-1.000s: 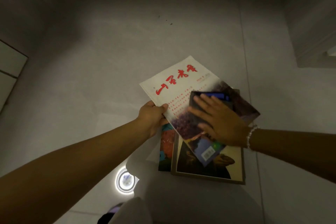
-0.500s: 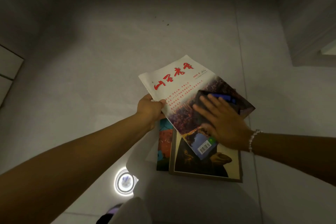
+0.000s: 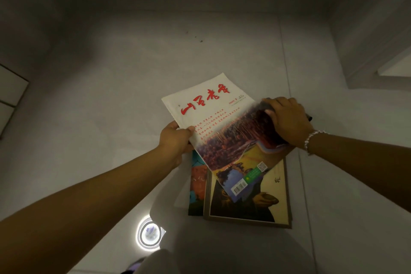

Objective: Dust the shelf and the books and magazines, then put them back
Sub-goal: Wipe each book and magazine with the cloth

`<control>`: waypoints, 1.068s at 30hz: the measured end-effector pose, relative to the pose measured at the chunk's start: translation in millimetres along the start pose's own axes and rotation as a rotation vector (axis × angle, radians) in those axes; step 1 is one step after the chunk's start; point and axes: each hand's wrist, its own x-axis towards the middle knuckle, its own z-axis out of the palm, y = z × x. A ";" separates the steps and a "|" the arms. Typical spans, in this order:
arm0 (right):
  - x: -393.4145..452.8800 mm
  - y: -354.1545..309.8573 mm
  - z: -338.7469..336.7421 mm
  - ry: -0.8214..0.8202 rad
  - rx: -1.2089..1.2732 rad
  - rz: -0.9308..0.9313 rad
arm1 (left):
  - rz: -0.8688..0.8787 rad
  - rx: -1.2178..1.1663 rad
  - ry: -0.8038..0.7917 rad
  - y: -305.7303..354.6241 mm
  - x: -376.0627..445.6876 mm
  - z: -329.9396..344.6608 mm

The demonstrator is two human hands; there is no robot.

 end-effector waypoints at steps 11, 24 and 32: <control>7.4 -60.3 -31.4 0.087 0.404 -0.106 | 0.140 -0.082 -0.064 24.2 -7.8 -7.8; 6.2 -125.1 -95.9 -0.165 0.884 -0.036 | 0.417 -0.122 -0.392 64.2 -51.6 15.6; 1.6 -111.8 -129.8 -0.178 1.060 0.139 | 0.499 -0.022 -0.265 63.8 -52.1 17.0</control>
